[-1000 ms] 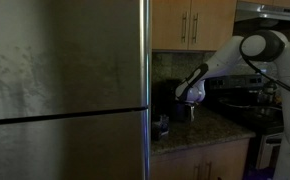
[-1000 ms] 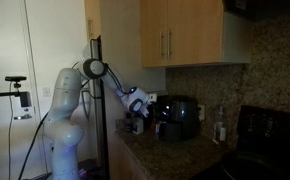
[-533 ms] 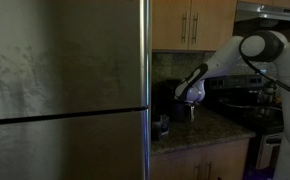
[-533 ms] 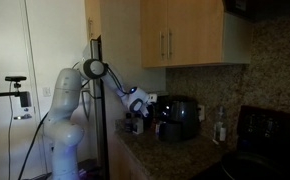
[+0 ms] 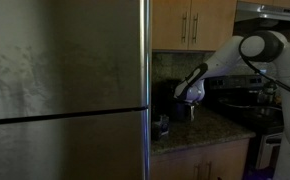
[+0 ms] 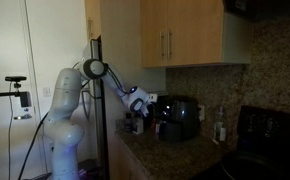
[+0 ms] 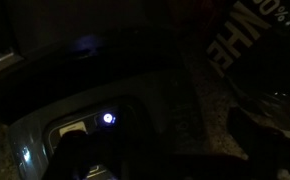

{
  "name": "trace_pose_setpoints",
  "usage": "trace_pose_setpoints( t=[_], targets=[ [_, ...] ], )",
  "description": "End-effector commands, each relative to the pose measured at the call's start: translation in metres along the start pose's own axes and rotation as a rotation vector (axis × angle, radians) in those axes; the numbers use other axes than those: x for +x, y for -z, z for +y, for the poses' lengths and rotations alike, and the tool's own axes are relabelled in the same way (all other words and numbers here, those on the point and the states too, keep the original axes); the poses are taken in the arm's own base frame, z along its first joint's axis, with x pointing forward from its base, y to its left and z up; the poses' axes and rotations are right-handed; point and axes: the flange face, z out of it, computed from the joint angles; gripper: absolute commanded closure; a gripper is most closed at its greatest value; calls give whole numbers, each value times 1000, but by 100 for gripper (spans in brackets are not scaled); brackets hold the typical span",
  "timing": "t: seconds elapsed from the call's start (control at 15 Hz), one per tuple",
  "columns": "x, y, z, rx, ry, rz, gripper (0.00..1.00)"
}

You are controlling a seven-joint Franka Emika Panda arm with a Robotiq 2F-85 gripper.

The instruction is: Turn off the air fryer

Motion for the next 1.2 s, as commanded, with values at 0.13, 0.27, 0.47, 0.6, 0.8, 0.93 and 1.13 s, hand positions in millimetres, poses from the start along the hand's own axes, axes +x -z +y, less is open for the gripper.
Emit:
trace_pose_setpoints(
  t=[0.13,0.27,0.47,0.6,0.8,0.93,1.13],
  targets=[
    [-3,0,-1,-1,-5,-6,0],
    [-5,1,-1,0,-5,-6,0],
    [-5,5,0,-2,-7,-5,0],
    [-6,3,3,-13,-5,-15,0],
    [-14,-2,8,-35,10,-71,0],
    [-10,-3,6,-25,0,-52,0],
    [-11,-4,10,-35,1,-58,0]
  ],
)
